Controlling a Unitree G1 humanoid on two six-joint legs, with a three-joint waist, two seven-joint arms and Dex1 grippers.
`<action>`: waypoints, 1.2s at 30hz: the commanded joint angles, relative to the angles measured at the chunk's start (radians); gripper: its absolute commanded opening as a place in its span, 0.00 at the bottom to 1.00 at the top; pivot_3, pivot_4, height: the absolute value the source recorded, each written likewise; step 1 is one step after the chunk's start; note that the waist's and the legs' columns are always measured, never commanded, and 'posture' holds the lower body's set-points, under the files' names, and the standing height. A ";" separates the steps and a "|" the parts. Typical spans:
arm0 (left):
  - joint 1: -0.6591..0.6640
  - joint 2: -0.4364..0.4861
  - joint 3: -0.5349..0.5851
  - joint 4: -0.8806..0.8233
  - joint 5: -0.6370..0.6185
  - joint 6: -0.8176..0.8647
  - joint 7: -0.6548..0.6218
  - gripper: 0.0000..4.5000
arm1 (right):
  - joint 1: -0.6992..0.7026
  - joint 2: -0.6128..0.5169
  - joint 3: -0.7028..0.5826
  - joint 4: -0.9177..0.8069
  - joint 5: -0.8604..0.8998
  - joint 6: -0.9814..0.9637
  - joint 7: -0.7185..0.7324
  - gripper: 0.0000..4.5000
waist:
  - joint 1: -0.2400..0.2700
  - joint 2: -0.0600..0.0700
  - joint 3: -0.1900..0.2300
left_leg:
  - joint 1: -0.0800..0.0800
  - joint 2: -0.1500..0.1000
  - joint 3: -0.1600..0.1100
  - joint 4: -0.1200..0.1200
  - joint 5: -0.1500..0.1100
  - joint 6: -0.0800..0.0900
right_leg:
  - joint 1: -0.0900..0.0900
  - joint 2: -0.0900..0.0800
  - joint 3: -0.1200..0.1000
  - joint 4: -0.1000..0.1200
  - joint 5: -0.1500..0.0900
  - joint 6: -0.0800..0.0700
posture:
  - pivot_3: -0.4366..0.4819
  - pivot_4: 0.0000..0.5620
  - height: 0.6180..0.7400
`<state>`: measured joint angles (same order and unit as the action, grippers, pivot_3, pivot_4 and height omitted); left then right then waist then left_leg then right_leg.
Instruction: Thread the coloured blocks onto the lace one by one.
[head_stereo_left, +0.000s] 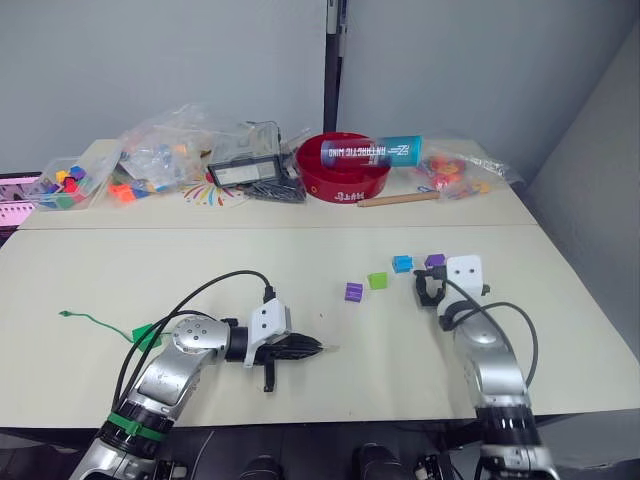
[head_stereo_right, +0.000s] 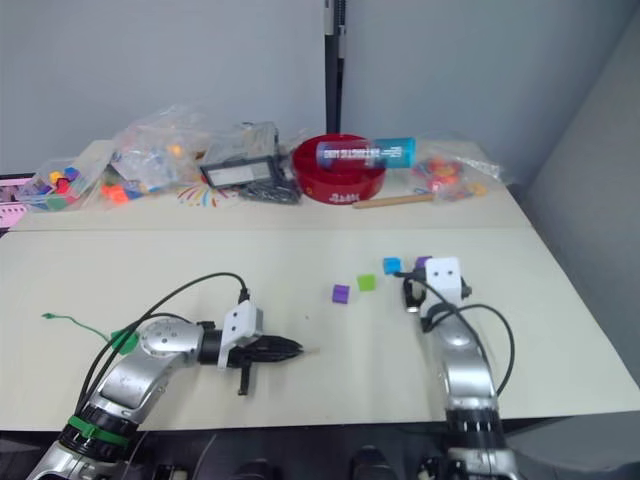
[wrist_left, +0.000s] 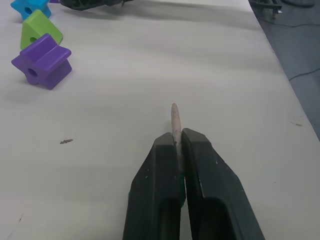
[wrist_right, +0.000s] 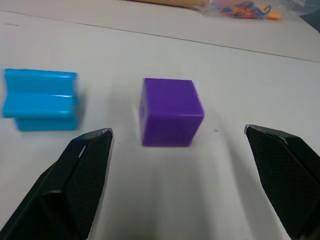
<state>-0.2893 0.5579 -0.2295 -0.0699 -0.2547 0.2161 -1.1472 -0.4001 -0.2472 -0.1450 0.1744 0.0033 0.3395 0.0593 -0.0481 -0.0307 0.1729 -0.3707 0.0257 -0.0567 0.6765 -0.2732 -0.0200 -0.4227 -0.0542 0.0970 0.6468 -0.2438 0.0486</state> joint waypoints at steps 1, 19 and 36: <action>0.005 0.004 0.015 -0.031 -0.008 -0.020 0.007 0.00 | -0.059 -0.024 -0.012 0.104 0.025 -0.069 0.050 0.99 | -0.004 0.000 0.000 | 0.000 0.000 0.000 0.000 0.000 0.000 | 0.000 0.000 0.000 0.000 0.000 0.000 | 0.48 0.27 1.00; 0.015 0.009 0.017 -0.038 -0.010 -0.016 0.017 0.00 | -0.129 -0.014 -0.011 0.211 0.063 -0.190 0.070 0.26 | -0.021 0.000 0.000 | 0.000 -0.002 -0.001 0.000 0.000 0.000 | 0.000 -0.002 0.000 0.001 0.001 0.001 | 0.48 0.27 1.00; -0.004 0.010 0.023 0.001 -0.012 -0.043 -0.004 0.00 | 0.476 0.183 0.421 -0.884 0.047 0.394 -0.039 0.26 | -0.019 0.002 0.000 | 0.000 -0.002 -0.002 0.000 0.000 0.000 | 0.000 -0.002 -0.001 0.000 0.000 0.001 | 0.48 0.27 1.00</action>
<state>-0.2775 0.5658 -0.2171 -0.0593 -0.2553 0.1871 -1.1473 0.0656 -0.0651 0.2495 -0.6962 0.0605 0.7266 0.0277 -0.0674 -0.0286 0.1725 -0.3708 0.0235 -0.0585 0.6763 -0.2730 -0.0203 -0.4228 -0.0562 0.0964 0.6469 -0.2440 0.0497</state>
